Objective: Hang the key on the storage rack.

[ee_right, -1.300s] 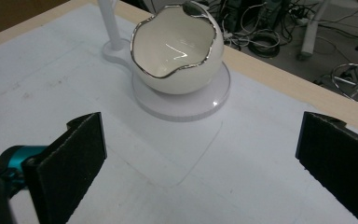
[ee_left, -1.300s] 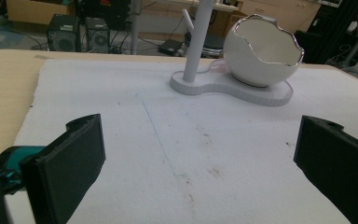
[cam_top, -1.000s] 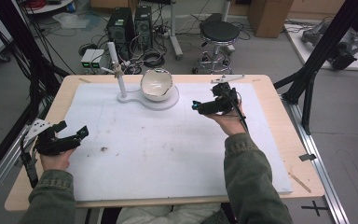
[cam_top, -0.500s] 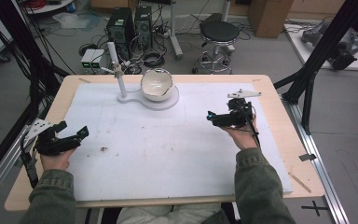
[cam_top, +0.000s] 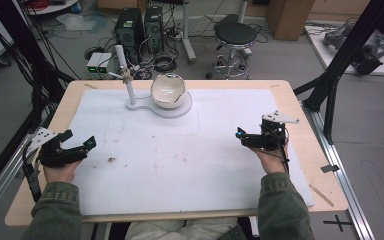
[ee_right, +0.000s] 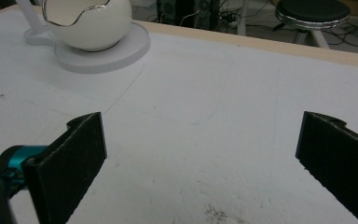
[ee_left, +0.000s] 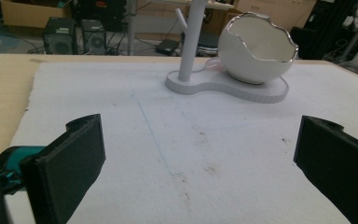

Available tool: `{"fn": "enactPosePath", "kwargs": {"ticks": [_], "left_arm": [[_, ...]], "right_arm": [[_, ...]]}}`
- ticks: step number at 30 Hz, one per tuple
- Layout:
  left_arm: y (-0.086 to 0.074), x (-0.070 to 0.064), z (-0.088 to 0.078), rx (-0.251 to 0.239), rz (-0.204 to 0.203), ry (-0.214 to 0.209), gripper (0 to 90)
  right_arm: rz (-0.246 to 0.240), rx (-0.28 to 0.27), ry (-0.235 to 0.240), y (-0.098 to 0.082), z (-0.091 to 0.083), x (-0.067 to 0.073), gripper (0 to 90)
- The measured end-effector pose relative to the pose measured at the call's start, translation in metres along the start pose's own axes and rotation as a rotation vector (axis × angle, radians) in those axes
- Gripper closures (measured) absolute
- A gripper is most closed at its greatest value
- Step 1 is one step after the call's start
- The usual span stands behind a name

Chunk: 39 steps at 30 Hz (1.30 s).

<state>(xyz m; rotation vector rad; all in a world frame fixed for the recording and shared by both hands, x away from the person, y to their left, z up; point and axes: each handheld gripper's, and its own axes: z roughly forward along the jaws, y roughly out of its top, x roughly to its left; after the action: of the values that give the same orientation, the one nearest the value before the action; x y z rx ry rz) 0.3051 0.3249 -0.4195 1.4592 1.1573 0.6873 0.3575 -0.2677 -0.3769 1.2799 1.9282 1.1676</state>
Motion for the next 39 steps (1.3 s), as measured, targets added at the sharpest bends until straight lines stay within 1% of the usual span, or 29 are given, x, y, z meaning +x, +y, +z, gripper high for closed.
{"fn": "enactPosePath", "kwargs": {"ticks": [1, 2, 3, 5, 6, 8, 9, 11, 13, 20, 21, 22, 24, 27, 28, 29, 30, 32, 34, 39], "left_arm": [[0.0, -0.001, 0.0, -0.008, 0.009, -0.003, 2.4], [0.0, -0.002, -0.001, -0.011, 0.015, -0.007, 2.4], [0.0, -0.002, -0.001, -0.011, 0.017, -0.008, 2.4], [0.0, -0.003, 0.0, -0.006, 0.016, -0.004, 2.4], [0.0, -0.003, 0.0, -0.006, 0.017, -0.003, 2.4], [0.0, -0.003, -0.001, -0.004, 0.022, -0.001, 2.4], [0.0, -0.003, -0.001, -0.004, 0.022, -0.001, 2.4], [0.0, -0.003, -0.001, -0.003, 0.024, -0.001, 2.4], [0.0, -0.003, -0.001, 0.0, 0.024, -0.002, 2.4], [0.0, -0.003, -0.001, -0.012, 0.019, -0.007, 2.4], [0.0, -0.003, 0.0, -0.014, 0.018, -0.009, 2.4], [0.001, -0.003, 0.0, -0.015, 0.017, -0.008, 2.4], [0.001, -0.004, 0.001, -0.018, 0.016, -0.009, 2.4], [0.001, -0.004, 0.001, -0.021, 0.018, -0.009, 2.4], [0.001, -0.004, 0.001, -0.02, 0.017, -0.012, 2.4], [0.001, -0.004, 0.001, -0.019, 0.014, -0.012, 2.4], [0.001, -0.003, 0.001, -0.021, 0.015, -0.012, 2.4], [0.001, -0.003, 0.001, -0.021, 0.014, -0.013, 2.4], [0.001, -0.003, 0.001, -0.019, 0.014, -0.014, 2.4], [0.0, -0.002, 0.002, -0.013, 0.01, -0.011, 2.4]], "right_arm": [[0.005, -0.015, 0.0, -0.003, -0.002, -0.001, 0.6], [0.003, -0.058, 0.003, -0.009, -0.007, -0.002, 0.6], [0.003, -0.058, 0.003, -0.009, -0.007, -0.002, 0.6], [0.004, -0.091, 0.003, -0.017, -0.012, -0.003, 0.6], [0.004, -0.091, 0.003, -0.017, -0.012, -0.003, 0.6], [0.002, -0.109, 0.012, -0.024, -0.016, -0.005, 0.6], [0.002, -0.109, 0.012, -0.024, -0.016, -0.005, 0.6], [-0.003, -0.109, 0.029, -0.027, -0.018, -0.006, 0.6], [-0.03, -0.107, 0.03, -0.03, -0.019, -0.005, 0.6], [-0.028, -0.119, 0.055, -0.042, -0.023, -0.007, 0.6], [-0.031, -0.12, 0.055, -0.043, -0.023, -0.008, 0.6], [-0.046, -0.134, 0.045, -0.047, -0.025, -0.009, 0.6], [-0.05, -0.149, 0.029, -0.05, -0.027, -0.009, 0.6], [-0.041, -0.16, 0.022, -0.052, -0.029, -0.01, 0.6], [-0.03, -0.152, 0.024, -0.056, -0.03, -0.012, 0.6], [-0.03, -0.152, 0.024, -0.056, -0.03, -0.012, 0.6], [-0.027, -0.131, 0.017, -0.059, -0.029, -0.014, 0.6], [-0.013, -0.119, 0.017, -0.061, -0.028, -0.017, 0.6], [0.005, -0.129, 0.019, -0.062, -0.029, -0.018, 0.6], [0.015, -0.15, 0.016, -0.061, -0.03, -0.019, 0.6]]}}
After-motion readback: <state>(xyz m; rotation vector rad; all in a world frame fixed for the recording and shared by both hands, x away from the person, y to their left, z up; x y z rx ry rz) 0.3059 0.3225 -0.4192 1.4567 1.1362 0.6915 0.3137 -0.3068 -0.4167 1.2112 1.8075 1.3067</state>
